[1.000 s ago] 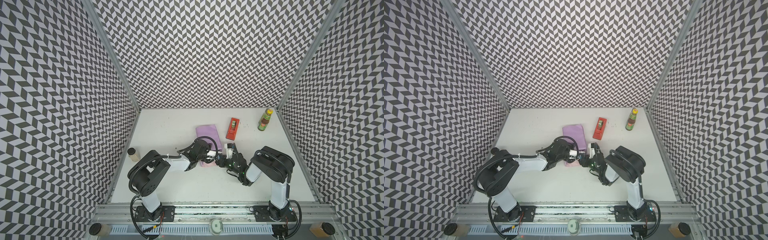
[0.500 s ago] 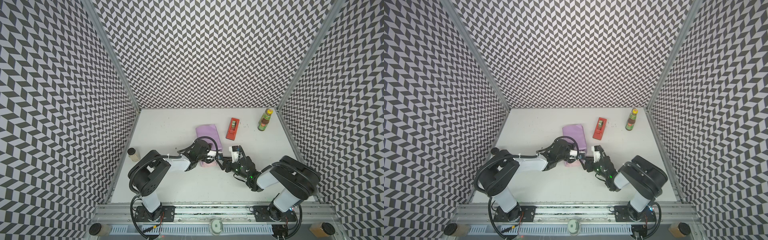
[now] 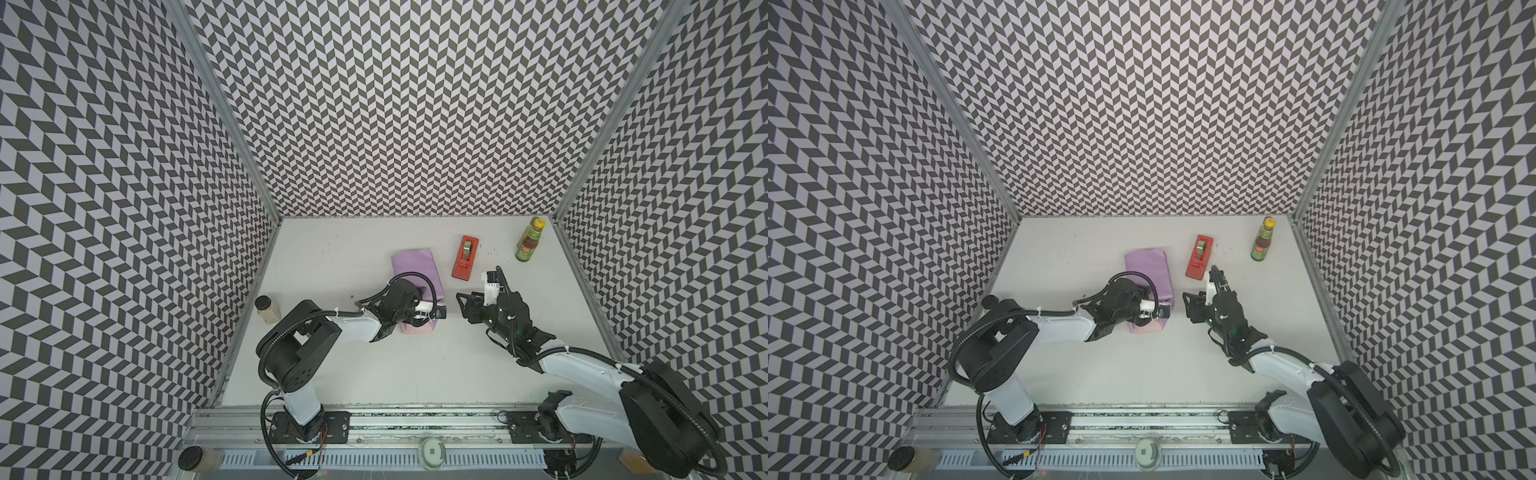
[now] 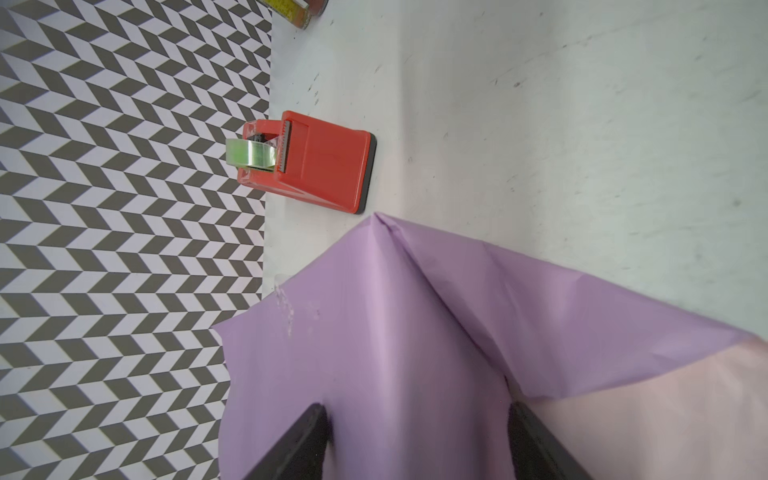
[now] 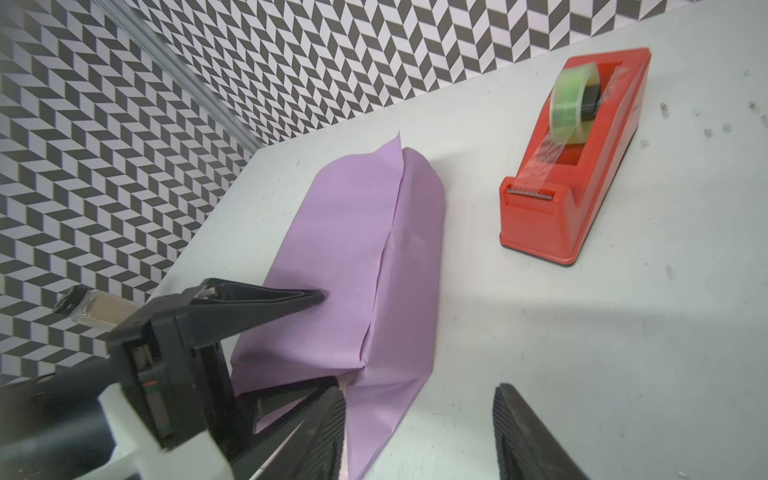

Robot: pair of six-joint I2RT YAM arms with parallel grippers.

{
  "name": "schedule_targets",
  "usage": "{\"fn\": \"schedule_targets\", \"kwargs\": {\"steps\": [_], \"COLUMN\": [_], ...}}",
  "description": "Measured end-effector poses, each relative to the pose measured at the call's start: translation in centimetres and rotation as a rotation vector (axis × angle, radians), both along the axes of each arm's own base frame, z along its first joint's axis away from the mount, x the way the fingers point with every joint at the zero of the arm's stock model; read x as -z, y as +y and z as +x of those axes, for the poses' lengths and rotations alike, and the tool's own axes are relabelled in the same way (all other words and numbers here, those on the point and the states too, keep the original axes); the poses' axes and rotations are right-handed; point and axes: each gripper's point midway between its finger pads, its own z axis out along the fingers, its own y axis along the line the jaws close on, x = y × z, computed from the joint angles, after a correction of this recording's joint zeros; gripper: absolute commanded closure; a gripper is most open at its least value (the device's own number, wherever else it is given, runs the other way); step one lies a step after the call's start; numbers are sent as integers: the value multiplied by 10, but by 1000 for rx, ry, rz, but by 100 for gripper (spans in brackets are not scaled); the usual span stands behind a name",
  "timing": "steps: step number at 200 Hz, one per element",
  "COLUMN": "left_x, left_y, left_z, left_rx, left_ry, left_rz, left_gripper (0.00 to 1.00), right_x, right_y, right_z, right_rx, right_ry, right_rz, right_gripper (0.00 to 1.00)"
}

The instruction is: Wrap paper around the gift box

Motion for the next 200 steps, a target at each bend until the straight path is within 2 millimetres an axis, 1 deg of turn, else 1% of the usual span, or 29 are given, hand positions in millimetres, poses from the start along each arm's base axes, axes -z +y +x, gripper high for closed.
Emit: {"fn": "schedule_targets", "kwargs": {"steps": [28,51,65,79,93,109,120,129,133,144,155,163,170,178,188,200], "left_x": [-1,-4,-12,-28,-50,-77,-94,-110,-115,-132,-147,-153,-155,-154,-147,-131], "left_y": [-3,-8,-11,-15,-17,-16,-12,-6,-3,10,30,44,54,67,79,90], "left_z": [-4,-15,-21,-25,-28,-32,-35,-39,-41,-46,-51,-54,-55,-56,-56,-54], "left_rx": [6,30,45,59,71,80,83,85,87,81,61,44,28,4,-25,-55], "left_ry": [28,65,79,75,55,29,20,11,8,0,-12,-23,-33,-39,-41,-28], "left_rz": [-21,-40,-62,-102,-152,-202,-233,-265,-275,-319,-358,-377,-386,-385,-370,-334], "left_gripper": [24,20,18,17,16,17,18,18,18,18,17,16,14,13,12,11], "right_x": [-4,-9,-16,-23,-29,-36,-42,-48,-49,-53,-53,-53,-53,-54,-57,-56], "right_y": [-5,-9,-11,-12,-13,-10,-4,3,6,17,28,37,44,52,57,62], "right_z": [4,8,12,15,17,19,20,21,21,24,26,28,30,31,33,33], "right_rx": [19,36,47,54,49,18,-20,-67,-90,-162,-238,-301,-354,-410,-465,-521], "right_ry": [-11,-25,-46,-71,-96,-136,-176,-218,-237,-289,-328,-359,-385,-421,-470,-527], "right_rz": [-50,-93,-114,-131,-154,-194,-221,-245,-261,-308,-365,-418,-469,-529,-602,-684], "right_gripper": [42,40,39,38,37,34,30,26,21,16,14,13,13,12,11,10]}}
